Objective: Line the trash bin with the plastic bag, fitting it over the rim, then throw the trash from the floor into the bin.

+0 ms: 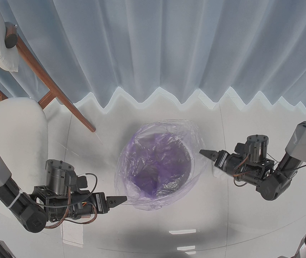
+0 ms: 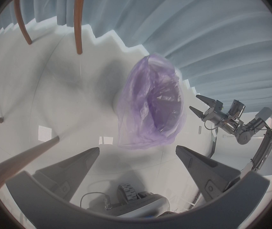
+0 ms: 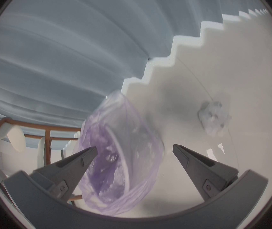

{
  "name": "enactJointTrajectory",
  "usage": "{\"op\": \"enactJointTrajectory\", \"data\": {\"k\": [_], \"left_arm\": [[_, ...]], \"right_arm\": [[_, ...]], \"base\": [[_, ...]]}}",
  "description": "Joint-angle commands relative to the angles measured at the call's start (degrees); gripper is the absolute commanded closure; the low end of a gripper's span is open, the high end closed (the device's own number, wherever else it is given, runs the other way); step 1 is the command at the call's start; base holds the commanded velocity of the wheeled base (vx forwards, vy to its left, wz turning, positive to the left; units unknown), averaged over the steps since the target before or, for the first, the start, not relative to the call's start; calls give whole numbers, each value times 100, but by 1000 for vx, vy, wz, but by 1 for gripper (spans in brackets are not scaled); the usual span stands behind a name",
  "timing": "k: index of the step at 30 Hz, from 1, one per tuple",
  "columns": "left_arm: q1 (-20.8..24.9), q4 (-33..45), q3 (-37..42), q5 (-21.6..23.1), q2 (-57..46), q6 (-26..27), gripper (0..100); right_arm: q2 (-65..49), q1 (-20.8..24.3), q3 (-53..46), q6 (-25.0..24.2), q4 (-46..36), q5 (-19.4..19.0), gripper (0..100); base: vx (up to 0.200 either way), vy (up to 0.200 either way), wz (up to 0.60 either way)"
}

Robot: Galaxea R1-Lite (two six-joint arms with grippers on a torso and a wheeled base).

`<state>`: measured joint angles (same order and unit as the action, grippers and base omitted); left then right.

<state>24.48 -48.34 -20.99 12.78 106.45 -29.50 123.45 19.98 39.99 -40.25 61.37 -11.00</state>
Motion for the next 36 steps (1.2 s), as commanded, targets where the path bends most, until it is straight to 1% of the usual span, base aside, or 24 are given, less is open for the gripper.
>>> {"op": "enactJointTrajectory", "data": {"k": [1, 6, 7, 11, 13, 14, 18, 25, 26, 30, 36], "left_arm": [[22, -97, -89, 32, 658, -3, 0], [-13, -466, -221, 23, 1009, -144, 0], [-13, -607, -318, 6, 1203, -302, 0], [-5, -853, -432, -3, 1414, -416, 0], [-5, -914, -432, -3, 1431, -425, 0], [13, -976, -423, -3, 1458, -425, 0], [31, -994, -388, -12, 1467, -425, 0], [66, -994, -379, -30, 1493, -425, 0], [75, -994, -379, -30, 1528, -416, 0], [110, -1002, -371, -47, 1537, -425, 0], [101, -1002, -379, -47, 1616, -442, 0]], "right_arm": [[-32, 419, -369, -185, 24, 80, 0], [-32, 665, -509, -290, 33, 300, 0], [-32, 779, -606, -308, 42, 353, 0], [-23, 1061, -799, -369, 95, 379, 0], [-6, 1096, -834, -369, 95, 388, 0], [47, 1148, -861, -387, 95, 502, 0], [284, 1228, -817, -448, 174, 757, 0], [583, 1324, -817, -492, 613, 836, 0], [627, 1359, -808, -492, 631, 845, 100], [794, 1386, -799, -492, 789, 853, 100], [829, 1491, -870, -554, 815, 853, 100]], "base": [[0, 0, 0], [0, 0, 0], [0, 0, 0], [0, 0, 0], [0, 0, 0], [0, 0, 0], [0, 0, 0], [0, 0, 0], [0, 0, 0], [0, 0, 0], [0, 0, 0]]}}
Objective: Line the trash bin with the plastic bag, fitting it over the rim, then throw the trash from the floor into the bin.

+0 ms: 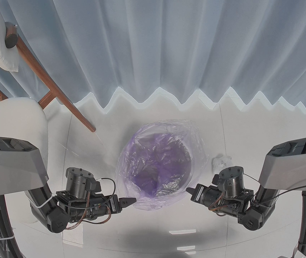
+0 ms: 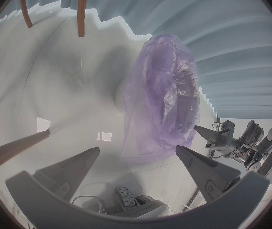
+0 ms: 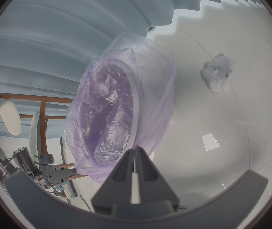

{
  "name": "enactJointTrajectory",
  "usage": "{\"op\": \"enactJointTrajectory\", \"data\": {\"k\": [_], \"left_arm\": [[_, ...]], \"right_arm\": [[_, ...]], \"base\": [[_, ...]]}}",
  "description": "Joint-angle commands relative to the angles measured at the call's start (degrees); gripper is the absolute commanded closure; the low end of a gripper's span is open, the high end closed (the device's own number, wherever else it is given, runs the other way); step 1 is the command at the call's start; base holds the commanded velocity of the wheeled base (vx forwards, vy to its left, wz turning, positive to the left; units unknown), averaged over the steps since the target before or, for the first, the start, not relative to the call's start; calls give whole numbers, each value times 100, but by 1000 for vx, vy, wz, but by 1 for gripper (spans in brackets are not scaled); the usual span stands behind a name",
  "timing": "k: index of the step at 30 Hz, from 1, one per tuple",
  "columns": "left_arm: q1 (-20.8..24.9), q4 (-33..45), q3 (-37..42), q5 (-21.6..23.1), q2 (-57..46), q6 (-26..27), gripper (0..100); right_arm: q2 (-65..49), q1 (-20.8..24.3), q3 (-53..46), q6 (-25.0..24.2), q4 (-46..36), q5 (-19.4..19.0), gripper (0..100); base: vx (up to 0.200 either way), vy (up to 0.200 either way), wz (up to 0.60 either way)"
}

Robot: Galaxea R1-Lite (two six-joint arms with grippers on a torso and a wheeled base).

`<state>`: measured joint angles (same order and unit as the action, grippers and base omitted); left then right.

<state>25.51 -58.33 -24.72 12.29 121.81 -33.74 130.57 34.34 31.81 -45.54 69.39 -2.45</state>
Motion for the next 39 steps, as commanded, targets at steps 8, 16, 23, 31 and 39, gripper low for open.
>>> {"op": "enactJointTrajectory", "data": {"k": [8, 16, 23, 31, 39], "left_arm": [[41, -3, -6, 2, 221, -106, 0], [112, -12, -112, -385, 722, -132, 0], [103, -126, -411, -543, 941, -590, 0], [164, -20, -208, -605, 897, -809, 0], [-64, 32, -50, -1492, 959, -862, 0]], "right_arm": [[100, 205, -605, -174, 286, 236, 100], [777, 372, -887, -51, 1217, 491, 100], [1084, 556, -623, 265, 1024, 623, 100], [1295, 662, -535, 564, 962, 1194, 100], [1278, 706, -526, 1355, 1296, 1273, 100]], "base": [[0, 0, 0], [0, 0, 0], [0, 0, 0], [0, 0, 0], [0, 0, 0]]}}
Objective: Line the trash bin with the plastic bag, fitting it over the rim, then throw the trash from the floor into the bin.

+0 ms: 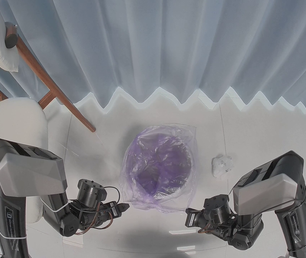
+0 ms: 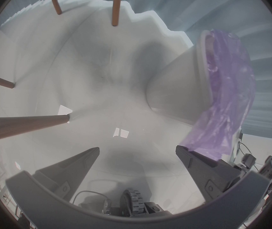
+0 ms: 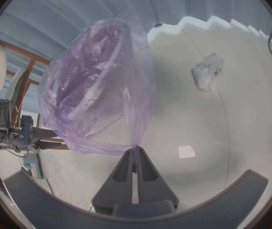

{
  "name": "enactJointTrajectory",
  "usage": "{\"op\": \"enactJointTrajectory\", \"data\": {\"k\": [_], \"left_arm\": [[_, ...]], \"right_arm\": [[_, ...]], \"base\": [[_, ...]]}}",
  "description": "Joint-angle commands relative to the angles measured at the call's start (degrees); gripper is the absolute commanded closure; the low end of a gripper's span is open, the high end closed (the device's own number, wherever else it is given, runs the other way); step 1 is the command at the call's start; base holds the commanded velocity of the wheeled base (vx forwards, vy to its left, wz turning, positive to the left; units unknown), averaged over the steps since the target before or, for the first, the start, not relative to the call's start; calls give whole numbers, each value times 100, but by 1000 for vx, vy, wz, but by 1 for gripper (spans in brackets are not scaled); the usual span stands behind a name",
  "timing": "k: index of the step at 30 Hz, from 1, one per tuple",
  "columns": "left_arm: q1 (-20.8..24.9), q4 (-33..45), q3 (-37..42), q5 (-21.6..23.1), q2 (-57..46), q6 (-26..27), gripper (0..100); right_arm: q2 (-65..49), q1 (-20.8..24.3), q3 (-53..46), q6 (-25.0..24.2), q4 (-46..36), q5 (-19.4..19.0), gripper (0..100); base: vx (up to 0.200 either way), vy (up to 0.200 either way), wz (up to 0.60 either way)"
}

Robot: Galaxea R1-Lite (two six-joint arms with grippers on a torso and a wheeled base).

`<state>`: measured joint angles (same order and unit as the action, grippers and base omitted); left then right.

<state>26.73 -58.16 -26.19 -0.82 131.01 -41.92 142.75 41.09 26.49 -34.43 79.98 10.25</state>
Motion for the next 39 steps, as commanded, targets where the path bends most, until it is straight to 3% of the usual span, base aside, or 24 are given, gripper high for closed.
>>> {"op": "enactJointTrajectory", "data": {"k": [1, 6, 9, 13, 18, 34, 35, 39], "left_arm": [[-274, 15, 166, -182, 30, -88, 0], [-212, -108, 606, -6, -331, -316, 0], [253, -248, 1309, 468, -1183, -475, 0], [464, -450, 1520, 750, -1737, -914, 0], [289, -820, 1212, 1075, -1746, -1503, 0], [78, -1303, 263, 1005, -463, -1485, 0], [78, -1303, 254, 1005, -454, -1468, 100], [69, -1294, 342, 1005, -489, -1441, 100]], "right_arm": [[51, 30, -30, 296, 413, 3, 100], [-90, 39, -311, 296, 1002, -146, 100], [-336, 48, -795, 191, 1002, -375, 100], [-353, 101, -874, 156, 1002, -375, 100], [-353, 180, -865, 156, 1002, -366, 100], [-397, 373, -847, 156, 1002, -348, 100], [-397, 373, -856, 164, 1002, -348, 100], [-388, 364, -856, 156, 1002, -348, 100]], "base": [[0, 0, 0], [0, 0, 0], [0, 0, 0], [0, 0, 0], [0, 0, 0], [0, 0, 0], [0, 0, 0], [0, 0, 0]]}}
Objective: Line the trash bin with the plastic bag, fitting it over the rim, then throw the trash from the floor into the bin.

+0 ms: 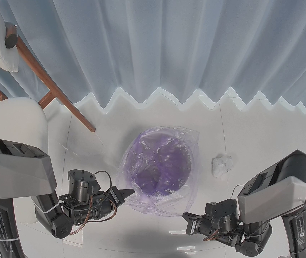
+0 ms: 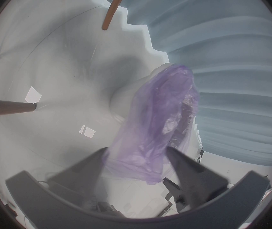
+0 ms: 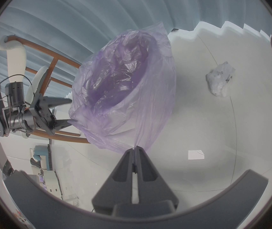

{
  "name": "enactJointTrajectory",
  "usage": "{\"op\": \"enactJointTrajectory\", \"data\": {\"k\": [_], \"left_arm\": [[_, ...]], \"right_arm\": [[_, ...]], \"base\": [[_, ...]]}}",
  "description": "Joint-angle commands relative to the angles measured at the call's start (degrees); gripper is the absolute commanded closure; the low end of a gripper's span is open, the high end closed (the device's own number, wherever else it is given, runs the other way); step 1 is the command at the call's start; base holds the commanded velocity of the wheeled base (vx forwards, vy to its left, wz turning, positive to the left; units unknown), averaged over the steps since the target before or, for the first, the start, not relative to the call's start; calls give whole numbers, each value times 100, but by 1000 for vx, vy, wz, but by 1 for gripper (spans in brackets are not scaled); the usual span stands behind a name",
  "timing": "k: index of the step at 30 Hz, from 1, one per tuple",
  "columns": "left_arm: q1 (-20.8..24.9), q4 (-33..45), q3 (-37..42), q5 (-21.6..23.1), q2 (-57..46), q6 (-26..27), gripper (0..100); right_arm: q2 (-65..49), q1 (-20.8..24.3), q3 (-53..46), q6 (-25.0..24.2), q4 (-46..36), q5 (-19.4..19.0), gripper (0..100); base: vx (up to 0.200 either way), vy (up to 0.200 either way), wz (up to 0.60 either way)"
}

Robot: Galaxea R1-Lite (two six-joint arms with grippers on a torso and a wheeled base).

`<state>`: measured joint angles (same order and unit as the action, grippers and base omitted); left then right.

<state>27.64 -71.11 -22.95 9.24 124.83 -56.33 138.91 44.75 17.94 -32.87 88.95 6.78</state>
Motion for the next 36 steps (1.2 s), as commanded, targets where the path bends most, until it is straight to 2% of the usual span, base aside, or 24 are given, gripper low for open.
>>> {"op": "enactJointTrajectory", "data": {"k": [1, 5, 10, 21, 26, 30, 36], "left_arm": [[-21, 0, 72, -10, 112, -1, 100], [-39, 0, 265, -28, 68, 105, 100], [-101, 0, 441, -564, 384, 588, 100], [-698, 62, -350, -898, 973, 632, 100], [-707, 440, -807, -898, 973, 632, 100], [-522, 809, -983, -880, 885, 624, 100], [-338, 809, -1018, -889, 885, 615, 100]], "right_arm": [[-4, -2, 7, -1, 105, -1, 100], [22, -19, 25, -1, 105, -1, 100], [39, -45, 113, -1, 105, -1, 100], [57, -230, 209, 8, 105, -1, 100], [198, -459, 552, 43, 105, -1, 100], [189, -529, 640, -1, 96, -19, 100], [171, -529, 684, -220, 96, -36, 100]], "base": [[0, 0, 0], [0, 0, 0], [0, 0, 0], [0, 0, 0], [0, 0, 0], [0, 0, 0], [0, 0, 0]]}}
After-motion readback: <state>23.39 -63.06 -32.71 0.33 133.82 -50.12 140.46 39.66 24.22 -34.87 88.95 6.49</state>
